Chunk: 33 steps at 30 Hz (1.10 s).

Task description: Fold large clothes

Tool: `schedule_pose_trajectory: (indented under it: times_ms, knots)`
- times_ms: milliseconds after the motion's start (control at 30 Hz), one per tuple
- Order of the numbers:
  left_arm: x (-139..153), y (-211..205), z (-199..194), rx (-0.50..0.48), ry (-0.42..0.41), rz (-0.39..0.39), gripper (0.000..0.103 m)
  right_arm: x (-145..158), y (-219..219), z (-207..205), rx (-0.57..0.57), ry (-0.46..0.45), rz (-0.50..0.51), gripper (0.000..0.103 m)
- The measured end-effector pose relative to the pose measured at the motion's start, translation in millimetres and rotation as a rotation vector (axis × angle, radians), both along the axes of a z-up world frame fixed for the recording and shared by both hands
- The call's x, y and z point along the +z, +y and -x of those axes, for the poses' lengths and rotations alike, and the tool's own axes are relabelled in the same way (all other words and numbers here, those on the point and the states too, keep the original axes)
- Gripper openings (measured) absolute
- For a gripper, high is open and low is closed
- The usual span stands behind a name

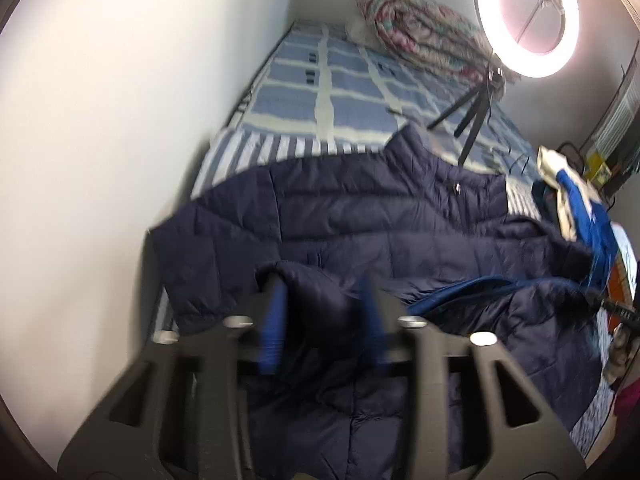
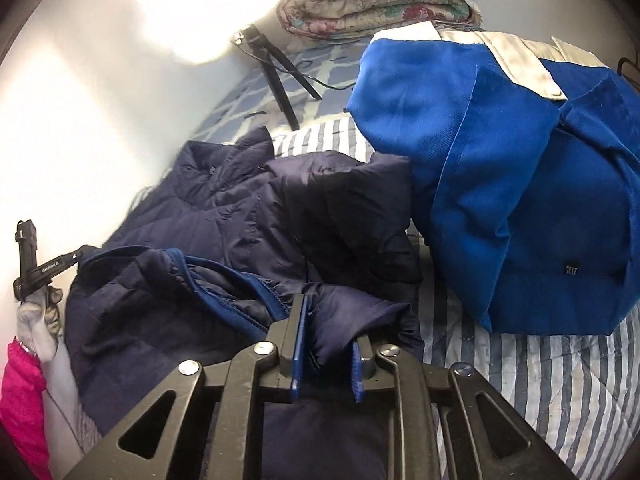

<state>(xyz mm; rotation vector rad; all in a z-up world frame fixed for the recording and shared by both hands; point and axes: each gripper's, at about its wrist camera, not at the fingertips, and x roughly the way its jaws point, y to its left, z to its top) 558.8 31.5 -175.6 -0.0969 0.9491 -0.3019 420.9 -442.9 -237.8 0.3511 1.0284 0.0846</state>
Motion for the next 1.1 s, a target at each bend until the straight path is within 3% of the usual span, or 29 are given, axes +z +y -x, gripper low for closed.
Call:
schedule_pose_trajectory:
  times_ms: [67,133,233,333,433,600,767,900,933,967,1033,1100]
  knots:
    - [11.6,6.1,-0.3,0.021,-0.034,-0.011,0.053,3.4,-4.5,2.3,0.004,0.003,-0.029,0.032]
    - [20.5,15.1,0.9,0.030,-0.050,-0.003,0.053,11.8,-11.2,9.3,-0.009,-0.025,-0.032,0.064]
    - [20.9,12.5,7.9,-0.033,-0.081,-0.078,0.053,29.6,-17.7,22.1,-0.002,-0.103,-0.003,0.063]
    - [1.0,-1.5,9.7,-0.115,-0.058,-0.201,0.053,34.4,-15.8,28.3,0.030,-0.132,0.103,0.063]
    - [-13.5,-8.1,4.0,-0.139,-0.043,-0.193,0.053,30.4,-12.1,24.4,0.057,-0.126,0.107,0.063]
    - [-27.8,-15.1,-11.0,-0.139,-0.022,-0.182,0.053,19.7,4.4,3.6,0.099,-0.104,0.213,0.063]
    - [-44.0,-33.6,-19.0,-0.195,-0.010,-0.248,0.053,5.3,12.4,-7.2,0.120,-0.058,0.248,0.042]
    - [-57.3,-42.1,-25.0,-0.195,-0.014,-0.279,0.053,-1.8,20.5,-5.9,0.152,-0.044,0.280,0.015]
    - [-58.5,-42.5,-26.1,-0.192,-0.019,-0.269,0.048,-2.0,22.6,-4.2,0.156,-0.046,0.287,0.009]
    - [-59.5,-42.8,-27.0,-0.187,-0.020,-0.264,0.028,-1.9,24.6,-3.2,0.159,-0.047,0.296,0.005]
    - [-62.3,-43.3,-29.2,-0.179,-0.010,-0.268,0.007,-0.2,29.0,0.2,0.169,-0.052,0.315,0.000]
    - [-63.4,-44.4,-28.9,-0.185,-0.011,-0.277,0.004,2.1,34.7,3.7,0.187,-0.059,0.332,0.000]
